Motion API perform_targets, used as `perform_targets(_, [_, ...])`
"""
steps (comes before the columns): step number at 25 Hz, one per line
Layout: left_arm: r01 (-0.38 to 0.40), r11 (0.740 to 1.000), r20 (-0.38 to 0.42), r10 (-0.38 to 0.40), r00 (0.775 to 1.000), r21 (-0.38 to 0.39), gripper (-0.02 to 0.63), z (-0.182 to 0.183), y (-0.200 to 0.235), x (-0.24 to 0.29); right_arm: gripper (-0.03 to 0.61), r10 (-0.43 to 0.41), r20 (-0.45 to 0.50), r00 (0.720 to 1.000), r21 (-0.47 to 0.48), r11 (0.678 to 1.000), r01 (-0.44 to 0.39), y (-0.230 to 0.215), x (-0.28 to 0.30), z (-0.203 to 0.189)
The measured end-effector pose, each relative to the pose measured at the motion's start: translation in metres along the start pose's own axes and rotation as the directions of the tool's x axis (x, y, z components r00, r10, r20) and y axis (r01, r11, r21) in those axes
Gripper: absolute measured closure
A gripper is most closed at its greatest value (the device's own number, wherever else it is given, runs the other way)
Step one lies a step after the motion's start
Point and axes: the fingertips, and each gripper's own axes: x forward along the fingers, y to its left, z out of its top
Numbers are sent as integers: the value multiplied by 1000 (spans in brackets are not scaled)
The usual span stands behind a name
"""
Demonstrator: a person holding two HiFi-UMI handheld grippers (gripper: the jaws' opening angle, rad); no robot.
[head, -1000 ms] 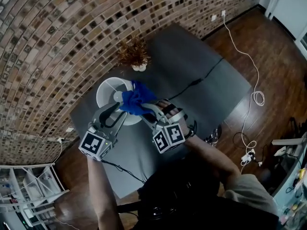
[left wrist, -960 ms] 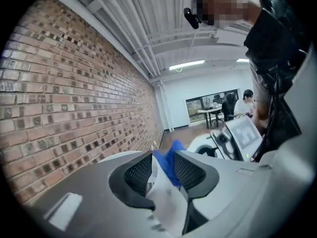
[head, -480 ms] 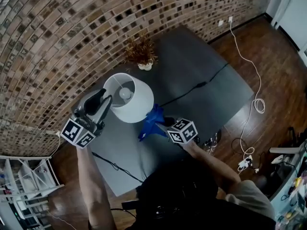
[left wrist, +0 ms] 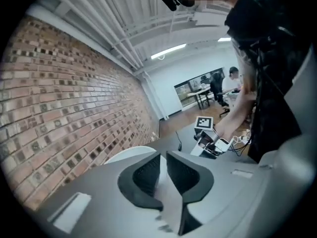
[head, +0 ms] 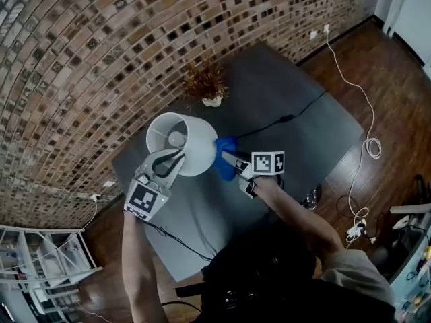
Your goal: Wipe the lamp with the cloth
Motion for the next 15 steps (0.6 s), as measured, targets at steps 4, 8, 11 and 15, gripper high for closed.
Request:
perform_targets(4, [-41,999,-52,40,998,-19,479,4,-6,15,492,-80,-55,995,-130,989,72,-10,22,33])
perform_targets(8, [-70,991,12,72,997,-116,479,10,23,-4,492,-169,-49,984,-266,952,151,-4,3,54])
perform_targets(11, [-169,977,46,177,983,-131,479,-2,69,-29,492,-204,30,978,-462,865,195,32,-10,84])
perform_targets(15, [-148,976,135,171,976,-160,479,5,92,-26,491,-146,155,977,-672,709,213,105,-10,123])
